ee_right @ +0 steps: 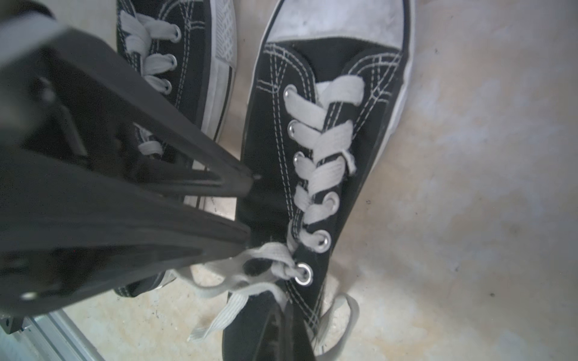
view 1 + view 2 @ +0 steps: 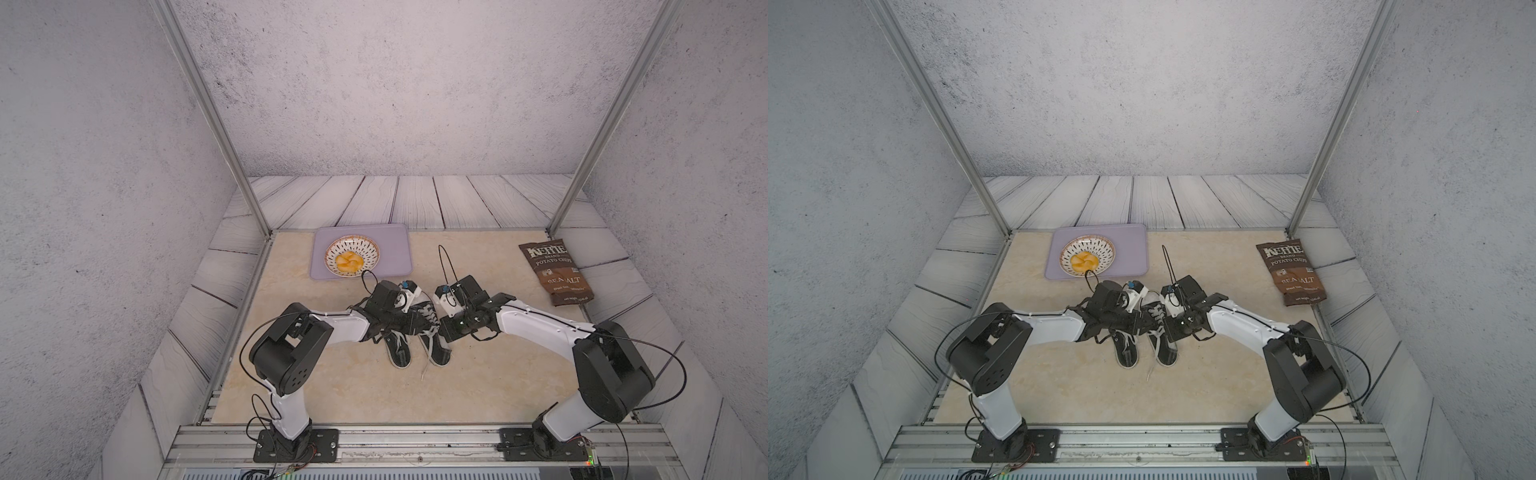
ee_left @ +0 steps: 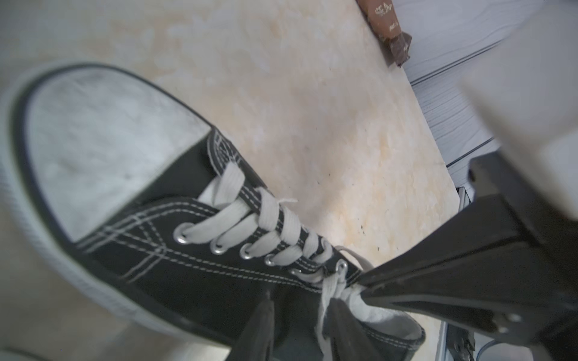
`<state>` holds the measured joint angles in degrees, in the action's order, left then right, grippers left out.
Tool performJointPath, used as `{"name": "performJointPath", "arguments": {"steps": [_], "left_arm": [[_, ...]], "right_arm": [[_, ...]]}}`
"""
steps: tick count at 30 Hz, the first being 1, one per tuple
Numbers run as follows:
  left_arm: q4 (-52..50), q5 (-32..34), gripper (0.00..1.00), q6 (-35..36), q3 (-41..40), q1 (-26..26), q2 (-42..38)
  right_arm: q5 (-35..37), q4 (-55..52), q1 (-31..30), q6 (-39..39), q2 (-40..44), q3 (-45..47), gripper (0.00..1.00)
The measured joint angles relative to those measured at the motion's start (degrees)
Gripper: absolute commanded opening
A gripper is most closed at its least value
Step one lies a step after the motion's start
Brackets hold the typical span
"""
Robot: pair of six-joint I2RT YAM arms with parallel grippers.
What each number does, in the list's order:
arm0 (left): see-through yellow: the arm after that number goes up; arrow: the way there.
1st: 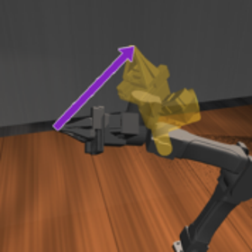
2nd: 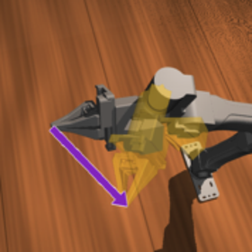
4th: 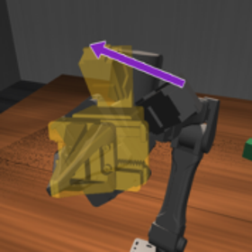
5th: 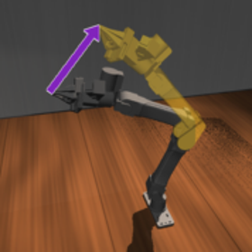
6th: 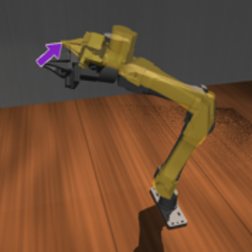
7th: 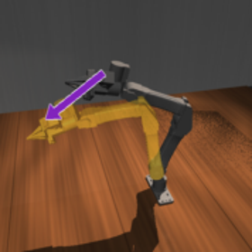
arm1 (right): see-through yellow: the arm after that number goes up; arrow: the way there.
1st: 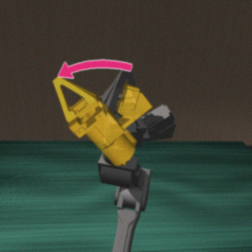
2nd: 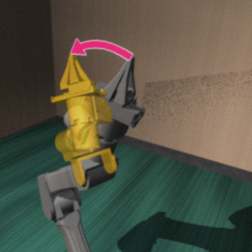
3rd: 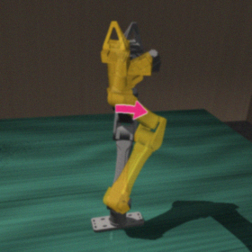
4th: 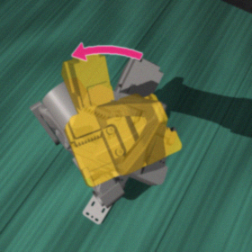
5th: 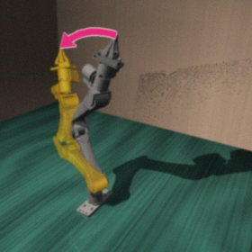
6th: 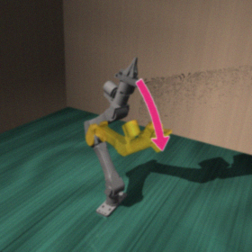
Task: Tie the shoes
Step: Cross the shoelace with the shoelace.
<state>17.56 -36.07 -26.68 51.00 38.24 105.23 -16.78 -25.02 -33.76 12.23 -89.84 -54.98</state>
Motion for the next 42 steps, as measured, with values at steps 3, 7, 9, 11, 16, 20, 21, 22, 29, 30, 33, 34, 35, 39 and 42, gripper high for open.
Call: {"name": "performJointPath", "arguments": {"steps": [3,7,9,11,16,20,21,22,29,30,33,34,35,39,42], "left_arm": [[0.33,-2.47,0.36,-0.2,0.33,0.02,1.92],[0.57,-4.02,0.34,-0.22,1.05,0.02,2.08],[0.74,-4.55,0.31,-0.33,1.22,0.02,2.27],[0.94,-5.14,0.29,-0.42,1.49,0.02,2.93],[1.09,-6.71,0.2,-0.5,1.68,0.02,3.98],[1.33,-8.35,0.06,-0.5,1.73,0.02,4.0],[1.57,-8.7,0.02,-0.57,1.73,0.02,4.0],[1.97,-8.92,0.0,-0.59,1.66,0.02,4.0],[4.96,-7.15,0.0,-0.61,-0.79,0.02,2.71],[5.07,-6.6,0.0,-0.61,-1.11,0.02,2.25],[5.7,-4.96,0.0,-0.61,-2.12,0.02,0.72],[5.88,-4.44,0.0,-0.63,-2.4,0.02,0.22],[6.01,-4.07,0.0,-0.63,-2.64,0.02,-0.17],[6.84,-3.15,0.0,-0.79,-3.1,0.02,-0.52],[7.63,-2.86,0.0,-1.31,-3.69,0.02,-0.52]], "right_arm": [[0.0,0.02,0.0,0.0,0.0,0.0,0.01],[0.0,0.04,0.0,0.0,0.0,0.0,0.01],[0.0,0.04,0.0,0.0,0.0,0.0,0.01],[0.0,0.07,0.0,0.0,0.0,0.0,0.01],[0.0,0.28,0.0,0.02,0.0,0.02,0.01],[0.0,0.5,0.0,0.17,0.0,0.02,0.01],[0.0,0.52,0.0,0.22,0.0,0.02,0.01],[0.0,0.63,0.0,0.24,0.0,0.02,0.01],[-0.07,1.9,0.0,0.76,0.0,0.02,0.01],[-0.09,2.01,0.0,0.83,0.0,0.02,0.01],[-0.09,2.51,0.0,0.87,-0.26,0.02,0.01],[-0.09,2.75,0.0,0.87,-0.48,0.02,0.01],[-0.11,2.91,0.0,0.9,-0.76,0.02,0.01],[-0.57,3.63,0.0,1.05,-1.97,0.02,0.01],[-0.83,4.17,0.0,1.07,-2.54,0.02,0.01]]}}
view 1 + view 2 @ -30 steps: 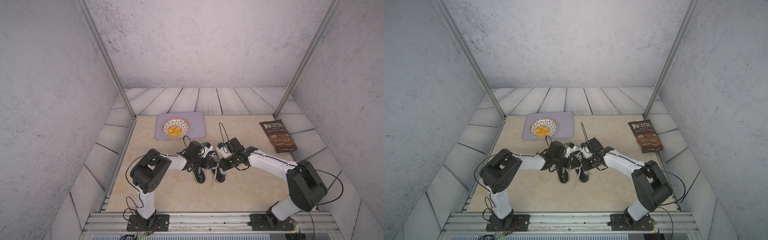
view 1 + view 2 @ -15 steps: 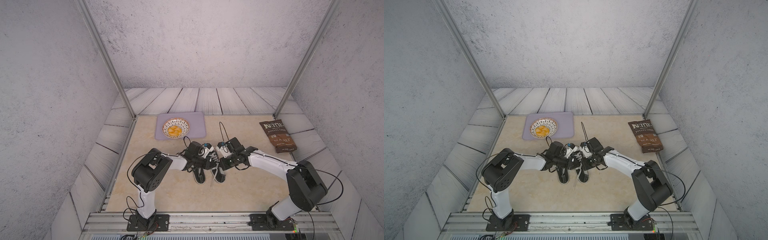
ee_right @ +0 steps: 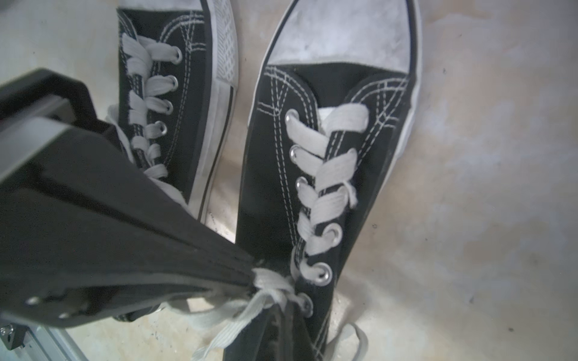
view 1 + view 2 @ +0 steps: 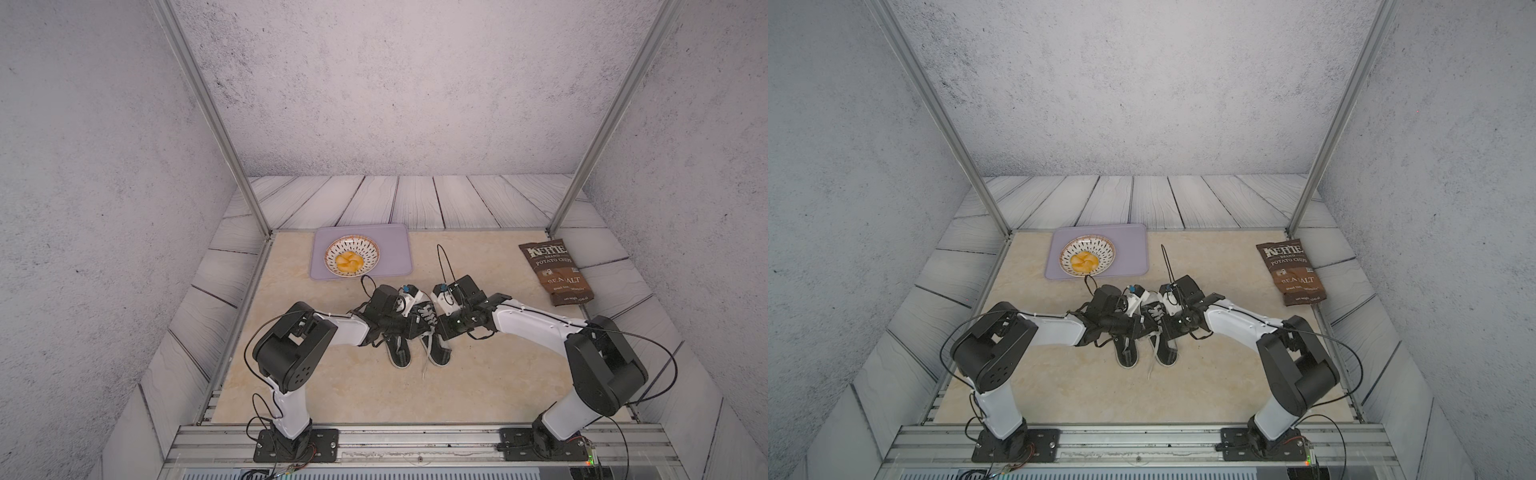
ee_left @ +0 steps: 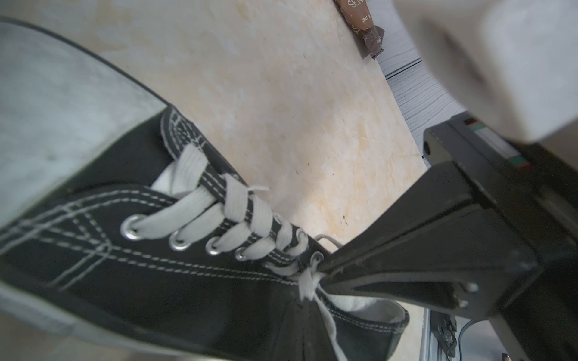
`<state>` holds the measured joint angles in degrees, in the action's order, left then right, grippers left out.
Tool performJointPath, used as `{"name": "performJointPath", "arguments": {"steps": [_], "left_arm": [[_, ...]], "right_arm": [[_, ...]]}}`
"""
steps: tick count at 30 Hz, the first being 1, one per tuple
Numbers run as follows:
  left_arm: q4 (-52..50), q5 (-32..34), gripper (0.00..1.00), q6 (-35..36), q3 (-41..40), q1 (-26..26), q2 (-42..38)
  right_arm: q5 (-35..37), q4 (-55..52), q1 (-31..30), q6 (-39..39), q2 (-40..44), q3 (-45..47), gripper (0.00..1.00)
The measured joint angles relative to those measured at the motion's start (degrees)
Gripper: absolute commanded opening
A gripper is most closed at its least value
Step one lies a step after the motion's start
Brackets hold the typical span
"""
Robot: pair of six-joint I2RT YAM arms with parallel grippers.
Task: Tie the shoes
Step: Cross the shoelace with the shoelace.
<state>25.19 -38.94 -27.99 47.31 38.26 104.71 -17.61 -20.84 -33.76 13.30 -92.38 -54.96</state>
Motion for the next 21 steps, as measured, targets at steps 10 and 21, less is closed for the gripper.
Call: {"name": "performJointPath", "arguments": {"steps": [10,21], "left_arm": [[8.28,-2.47,0.0,-5.2,-1.33,0.0,1.27],[11.96,-3.5,0.24,-9.25,-1.9,-0.68,3.8]], "right_arm": [[-0.39,1.25,-0.09,0.0,-1.03,0.0,0.01],[-0.02,1.68,-0.09,0.0,-1.05,0.46,0.0]]}}
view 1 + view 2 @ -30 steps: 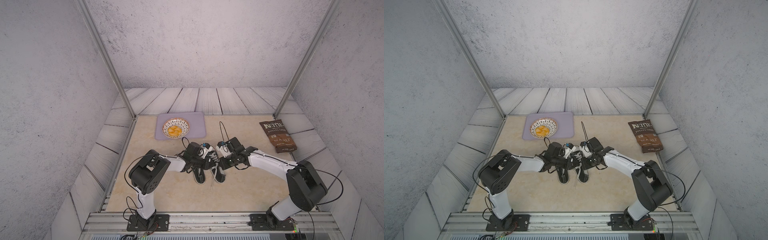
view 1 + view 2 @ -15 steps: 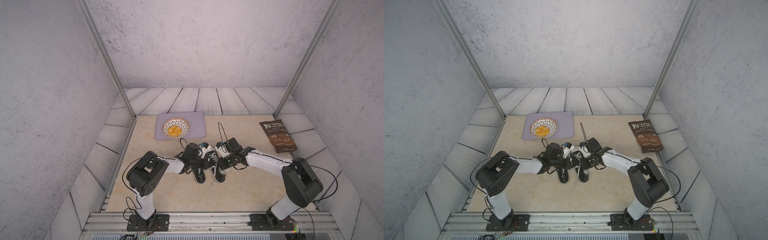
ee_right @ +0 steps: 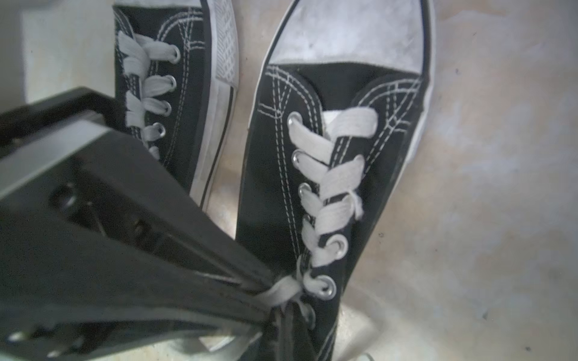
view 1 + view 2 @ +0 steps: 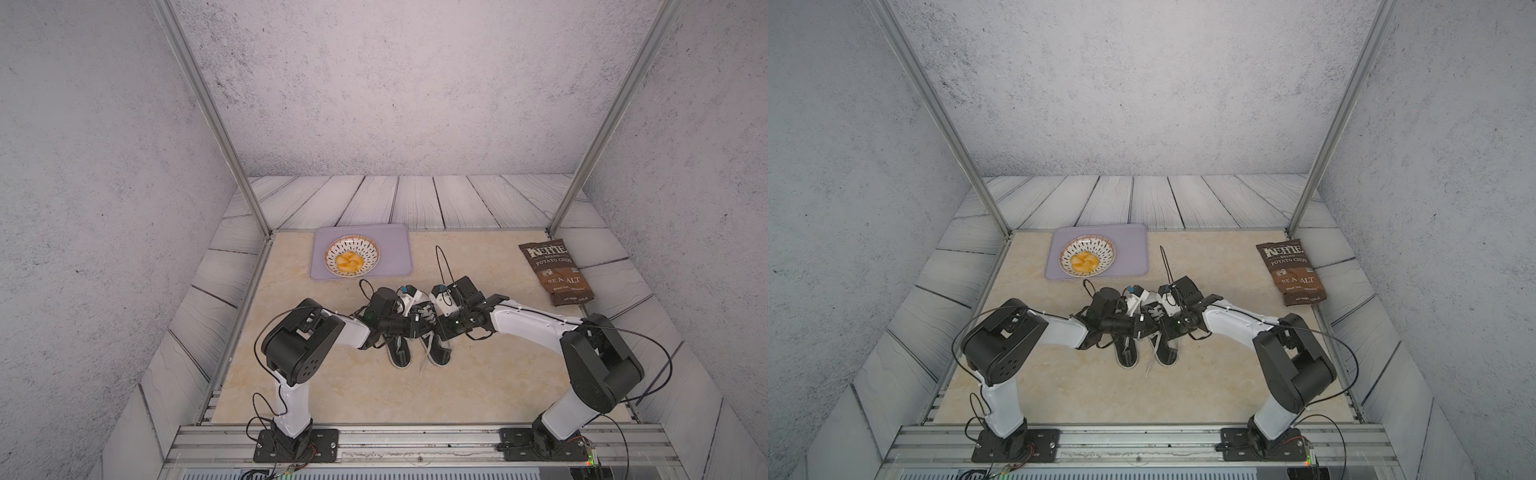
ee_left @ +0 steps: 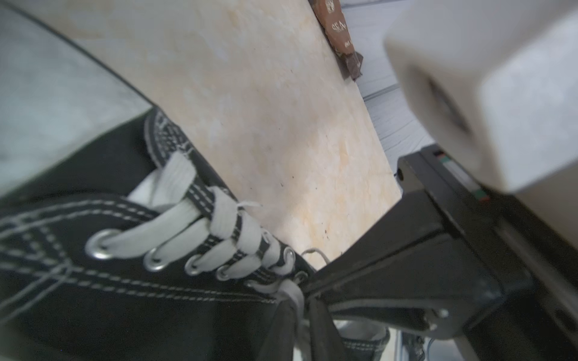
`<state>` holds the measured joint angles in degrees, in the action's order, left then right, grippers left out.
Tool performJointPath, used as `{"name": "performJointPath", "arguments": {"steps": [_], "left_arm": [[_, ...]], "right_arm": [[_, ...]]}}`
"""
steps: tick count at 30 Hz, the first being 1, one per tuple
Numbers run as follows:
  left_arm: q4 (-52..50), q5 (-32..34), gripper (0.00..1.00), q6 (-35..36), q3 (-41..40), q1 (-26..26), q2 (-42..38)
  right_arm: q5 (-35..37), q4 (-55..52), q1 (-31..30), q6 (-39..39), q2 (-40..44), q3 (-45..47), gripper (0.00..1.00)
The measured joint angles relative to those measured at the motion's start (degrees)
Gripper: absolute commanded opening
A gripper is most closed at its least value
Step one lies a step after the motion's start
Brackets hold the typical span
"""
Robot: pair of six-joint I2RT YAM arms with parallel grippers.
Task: Tie the shoes
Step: Cross the shoelace with the shoelace.
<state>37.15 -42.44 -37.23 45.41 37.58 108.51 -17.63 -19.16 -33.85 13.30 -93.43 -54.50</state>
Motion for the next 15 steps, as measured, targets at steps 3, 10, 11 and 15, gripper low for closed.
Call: {"name": "performJointPath", "arguments": {"steps": [3,10,11,15], "left_arm": [[0.35,0.68,0.35,-0.48,-0.48,-0.63,-0.15],[0.37,2.27,0.39,-2.36,-0.72,-1.79,-0.37],[0.35,2.34,0.35,-2.75,-0.72,-1.9,-0.37],[-0.61,2.23,0.21,-3.61,-0.11,-2.34,0.2]], "right_arm": [[0.17,0.24,0.0,-0.02,0.0,0.37,0.0],[0.26,0.42,-0.11,-0.02,0.0,0.85,0.0],[0.26,0.44,-0.11,0.0,0.0,0.85,0.0],[0.28,0.44,-0.11,-0.02,0.0,0.85,0.0]]}}
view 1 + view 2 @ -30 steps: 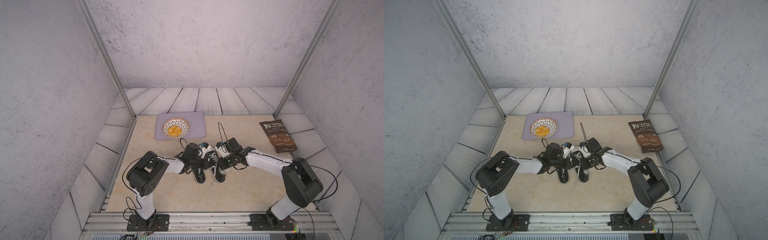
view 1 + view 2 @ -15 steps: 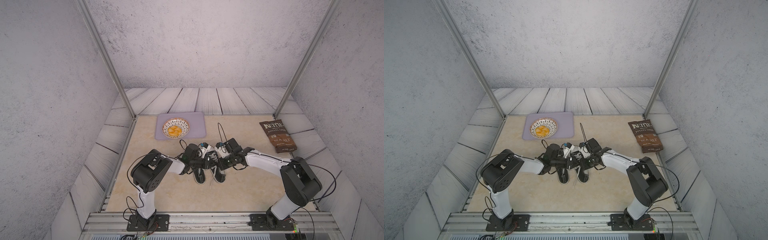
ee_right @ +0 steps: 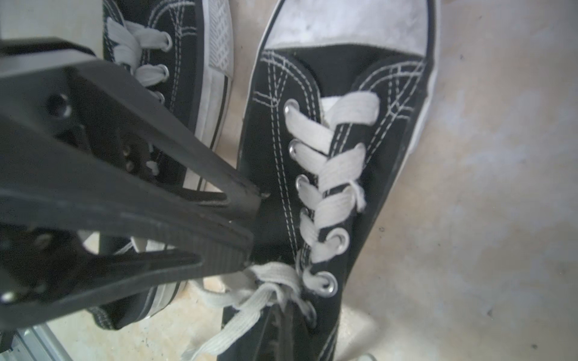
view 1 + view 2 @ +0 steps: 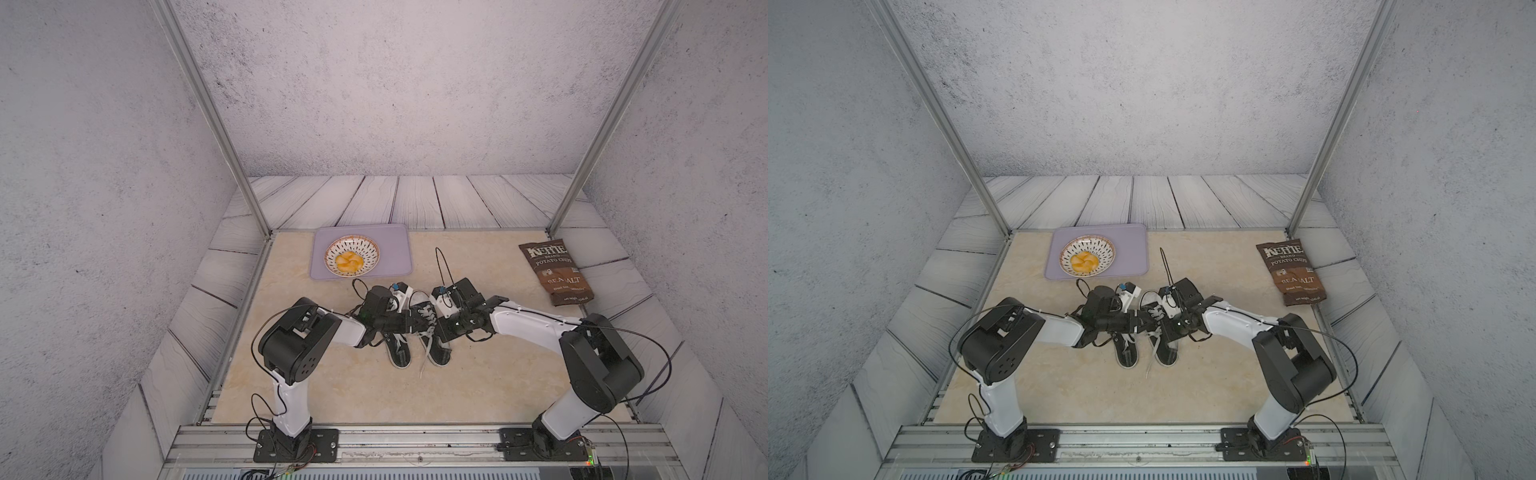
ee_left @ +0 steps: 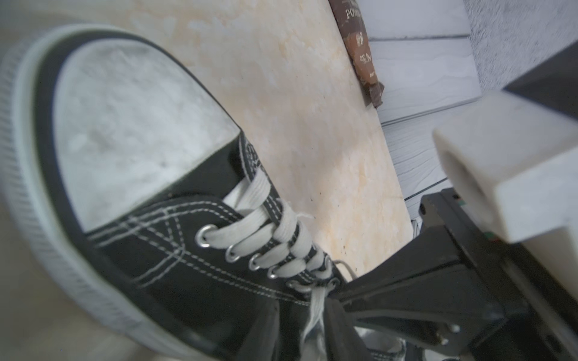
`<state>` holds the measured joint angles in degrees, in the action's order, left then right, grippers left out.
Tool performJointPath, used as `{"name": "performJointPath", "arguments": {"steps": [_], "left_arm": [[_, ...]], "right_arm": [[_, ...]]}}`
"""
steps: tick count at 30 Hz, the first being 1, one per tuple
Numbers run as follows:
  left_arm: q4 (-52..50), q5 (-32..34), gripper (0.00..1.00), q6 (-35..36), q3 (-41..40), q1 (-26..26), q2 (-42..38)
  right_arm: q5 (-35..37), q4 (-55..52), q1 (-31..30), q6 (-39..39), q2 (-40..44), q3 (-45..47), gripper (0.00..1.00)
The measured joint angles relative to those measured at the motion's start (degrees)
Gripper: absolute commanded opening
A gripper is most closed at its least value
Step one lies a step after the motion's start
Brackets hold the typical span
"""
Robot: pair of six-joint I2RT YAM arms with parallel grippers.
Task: Tie the shoes
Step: Cross the shoelace with the shoelace.
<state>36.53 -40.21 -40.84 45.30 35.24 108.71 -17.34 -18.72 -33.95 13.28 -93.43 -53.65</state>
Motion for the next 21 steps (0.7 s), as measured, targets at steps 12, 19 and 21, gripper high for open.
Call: {"name": "performJointPath", "arguments": {"steps": [12,19,21], "left_arm": [[-4.28,-4.9,0.05,-0.2,5.11,-0.22,4.13],[-9.51,-7.17,0.01,2.45,7.19,-0.26,4.52],[-10.71,-7.34,0.0,3.19,7.45,-0.26,4.52]], "right_arm": [[0.39,0.09,0.0,0.02,0.0,0.04,0.0],[0.98,0.09,-0.02,0.02,0.0,0.07,0.0],[1.05,0.11,-0.02,0.02,0.02,0.09,0.0]]}}
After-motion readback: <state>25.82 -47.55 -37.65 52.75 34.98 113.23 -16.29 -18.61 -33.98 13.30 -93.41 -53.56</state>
